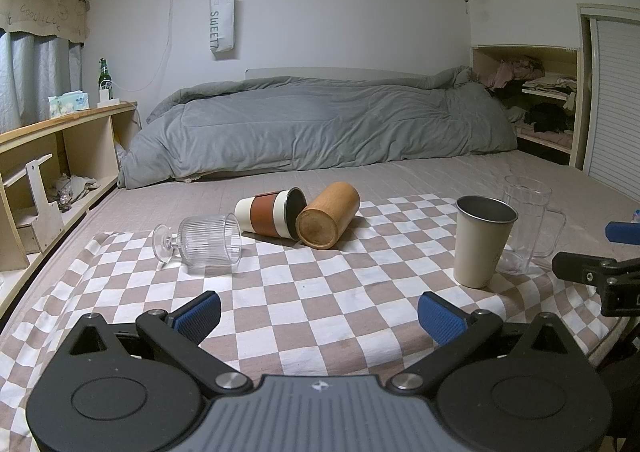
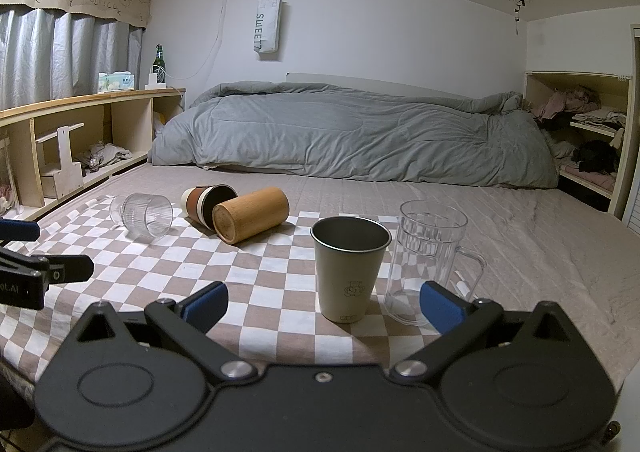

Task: Flip cup upright

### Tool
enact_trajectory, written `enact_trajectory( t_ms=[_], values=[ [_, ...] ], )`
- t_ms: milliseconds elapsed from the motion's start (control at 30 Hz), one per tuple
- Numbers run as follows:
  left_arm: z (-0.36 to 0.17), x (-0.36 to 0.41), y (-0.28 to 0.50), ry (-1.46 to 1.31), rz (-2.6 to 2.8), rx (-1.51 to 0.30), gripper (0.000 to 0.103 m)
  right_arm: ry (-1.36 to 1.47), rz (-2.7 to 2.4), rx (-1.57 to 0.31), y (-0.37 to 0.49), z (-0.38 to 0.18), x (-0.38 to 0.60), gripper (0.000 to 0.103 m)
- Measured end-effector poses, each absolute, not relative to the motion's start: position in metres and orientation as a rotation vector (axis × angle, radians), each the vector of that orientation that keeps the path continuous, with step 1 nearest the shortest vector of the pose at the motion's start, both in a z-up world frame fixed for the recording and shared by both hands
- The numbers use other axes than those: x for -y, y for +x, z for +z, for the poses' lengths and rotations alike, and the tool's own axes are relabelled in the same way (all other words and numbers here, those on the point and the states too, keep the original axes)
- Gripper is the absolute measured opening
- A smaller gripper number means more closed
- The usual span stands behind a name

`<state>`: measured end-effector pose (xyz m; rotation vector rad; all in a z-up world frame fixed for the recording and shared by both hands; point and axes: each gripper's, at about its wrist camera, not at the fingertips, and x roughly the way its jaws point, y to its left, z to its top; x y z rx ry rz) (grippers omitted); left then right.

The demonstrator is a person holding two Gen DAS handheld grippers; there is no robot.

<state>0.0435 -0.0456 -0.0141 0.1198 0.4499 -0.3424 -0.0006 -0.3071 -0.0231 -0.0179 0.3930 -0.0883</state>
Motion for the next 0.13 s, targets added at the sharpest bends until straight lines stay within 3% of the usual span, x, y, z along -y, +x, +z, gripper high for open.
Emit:
enact_trajectory(
  t_ms=[133],
  values=[
    [-0.0144,0.0459,0.0434,0.12,-0.339,-0.451,0.103,-0.019,-0.088,-0.394,-0.0006,-0.0231,0.3073,0.103]
  ],
)
